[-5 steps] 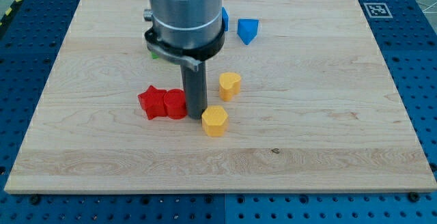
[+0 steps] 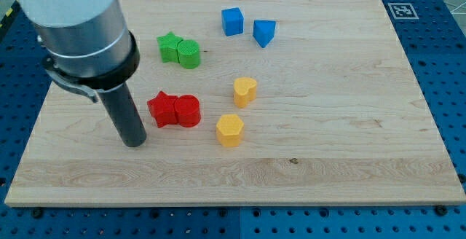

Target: Push the red star closer to the green circle

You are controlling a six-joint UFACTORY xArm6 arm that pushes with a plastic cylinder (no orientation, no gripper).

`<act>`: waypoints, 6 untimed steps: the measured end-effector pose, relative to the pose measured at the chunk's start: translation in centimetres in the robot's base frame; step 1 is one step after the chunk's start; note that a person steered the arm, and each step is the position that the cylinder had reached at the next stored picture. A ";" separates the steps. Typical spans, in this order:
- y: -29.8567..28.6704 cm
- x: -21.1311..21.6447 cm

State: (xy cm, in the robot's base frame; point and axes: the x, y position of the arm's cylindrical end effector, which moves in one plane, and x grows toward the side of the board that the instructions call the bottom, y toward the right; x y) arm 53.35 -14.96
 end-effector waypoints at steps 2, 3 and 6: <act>4.1 -1.6; 5.2 -3.4; 4.7 -5.7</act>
